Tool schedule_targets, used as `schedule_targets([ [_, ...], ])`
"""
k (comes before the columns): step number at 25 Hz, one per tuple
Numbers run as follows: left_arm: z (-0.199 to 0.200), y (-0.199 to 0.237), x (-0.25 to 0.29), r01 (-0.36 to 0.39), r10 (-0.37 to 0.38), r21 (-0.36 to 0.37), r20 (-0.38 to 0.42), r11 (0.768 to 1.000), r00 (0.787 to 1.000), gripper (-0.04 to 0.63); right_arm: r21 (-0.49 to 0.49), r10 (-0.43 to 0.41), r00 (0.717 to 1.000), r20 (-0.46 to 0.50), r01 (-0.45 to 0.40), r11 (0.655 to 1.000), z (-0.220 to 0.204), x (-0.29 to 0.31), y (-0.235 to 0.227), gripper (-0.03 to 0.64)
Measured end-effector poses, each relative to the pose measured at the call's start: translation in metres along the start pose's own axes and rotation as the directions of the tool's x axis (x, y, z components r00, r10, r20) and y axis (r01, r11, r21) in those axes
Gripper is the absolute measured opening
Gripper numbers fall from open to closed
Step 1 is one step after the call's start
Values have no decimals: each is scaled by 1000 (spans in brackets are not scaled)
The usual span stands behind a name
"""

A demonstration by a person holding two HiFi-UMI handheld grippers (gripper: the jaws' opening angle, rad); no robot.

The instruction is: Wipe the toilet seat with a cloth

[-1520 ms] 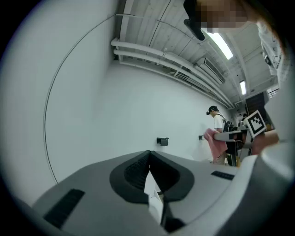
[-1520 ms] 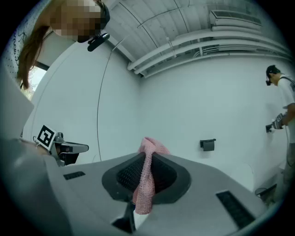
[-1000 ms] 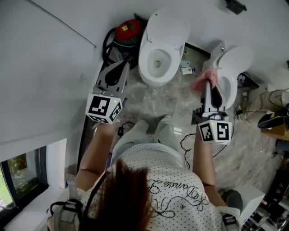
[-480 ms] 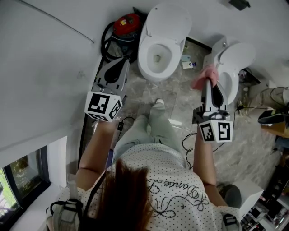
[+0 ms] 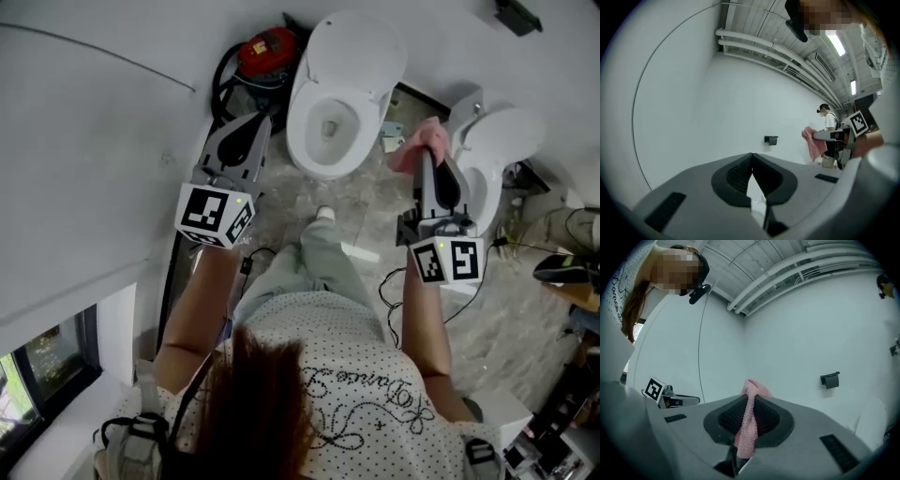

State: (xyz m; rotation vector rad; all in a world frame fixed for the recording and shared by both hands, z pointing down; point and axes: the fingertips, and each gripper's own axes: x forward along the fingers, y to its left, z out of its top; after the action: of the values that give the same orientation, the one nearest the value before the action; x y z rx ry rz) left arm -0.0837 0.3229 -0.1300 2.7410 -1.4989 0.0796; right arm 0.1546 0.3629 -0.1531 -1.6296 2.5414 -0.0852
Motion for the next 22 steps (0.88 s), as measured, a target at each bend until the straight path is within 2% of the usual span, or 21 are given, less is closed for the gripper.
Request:
schedule_targets([
  [12, 28, 24, 98, -136, 135, 33, 21, 990, 991, 5, 4, 149, 987, 52, -149, 989, 25, 109, -87, 44],
  [19, 28, 41, 126, -164, 164, 37, 10, 986, 986, 5, 36, 166, 985, 49, -168, 985, 15, 139, -103, 44],
  [22, 24, 53, 146, -152, 152, 31, -1, 988, 988, 5, 44, 142, 989, 33, -143, 989, 9, 154, -115, 44],
])
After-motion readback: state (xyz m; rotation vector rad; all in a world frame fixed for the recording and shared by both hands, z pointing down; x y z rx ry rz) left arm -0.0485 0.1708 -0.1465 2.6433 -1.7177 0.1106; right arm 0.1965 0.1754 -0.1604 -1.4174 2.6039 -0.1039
